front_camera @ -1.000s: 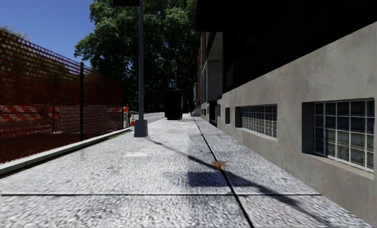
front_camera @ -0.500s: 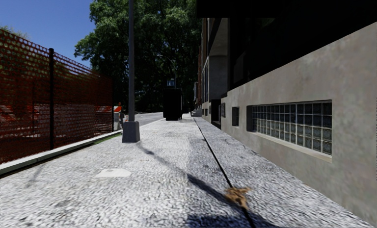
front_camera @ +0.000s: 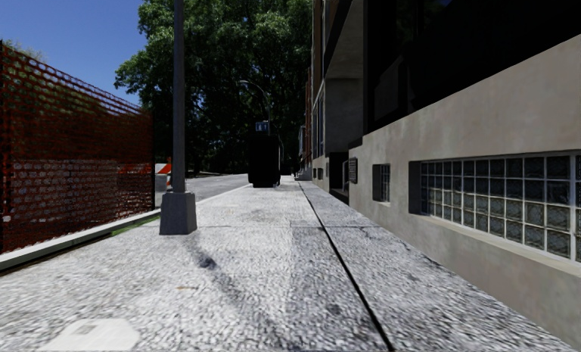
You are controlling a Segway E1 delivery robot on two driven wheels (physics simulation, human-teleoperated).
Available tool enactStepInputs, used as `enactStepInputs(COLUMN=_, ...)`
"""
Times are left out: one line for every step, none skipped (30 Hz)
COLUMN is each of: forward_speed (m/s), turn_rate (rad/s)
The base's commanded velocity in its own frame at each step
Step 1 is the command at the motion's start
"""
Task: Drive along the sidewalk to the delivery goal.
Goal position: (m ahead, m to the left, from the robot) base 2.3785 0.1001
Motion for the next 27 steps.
enactStepInputs(forward_speed=2.0, turn_rate=0.0)
enactStepInputs(forward_speed=2.0, turn_rate=0.0)
enactStepInputs(forward_speed=2.0, turn_rate=0.0)
enactStepInputs(forward_speed=2.0, turn_rate=0.0)
enactStepInputs(forward_speed=2.0, turn_rate=0.0)
enactStepInputs(forward_speed=2.0, turn_rate=0.0)
enactStepInputs(forward_speed=2.0, turn_rate=0.0)
enactStepInputs(forward_speed=2.0, turn_rate=0.0)
enactStepInputs(forward_speed=2.0, turn_rate=0.0)
enactStepInputs(forward_speed=2.0, turn_rate=0.0)
enactStepInputs(forward_speed=2.0, turn_rate=0.0)
enactStepInputs(forward_speed=2.0, turn_rate=0.0)
enactStepInputs(forward_speed=2.0, turn_rate=0.0)
enactStepInputs(forward_speed=2.0, turn_rate=0.0)
enactStepInputs(forward_speed=2.0, turn_rate=0.0)
enactStepInputs(forward_speed=2.0, turn_rate=0.0)
enactStepInputs(forward_speed=2.0, turn_rate=0.0)
enactStepInputs(forward_speed=2.0, turn_rate=0.0)
enactStepInputs(forward_speed=2.0, turn_rate=0.0)
enactStepInputs(forward_speed=2.0, turn_rate=0.0)
enactStepInputs(forward_speed=2.0, turn_rate=0.0)
enactStepInputs(forward_speed=2.0, turn_rate=0.0)
enactStepInputs(forward_speed=2.0, turn_rate=0.0)
enactStepInputs(forward_speed=2.0, turn_rate=0.0)
enactStepInputs(forward_speed=2.0, turn_rate=0.0)
enactStepInputs(forward_speed=2.0, turn_rate=0.0)
enactStepInputs(forward_speed=1.88, turn_rate=0.0)
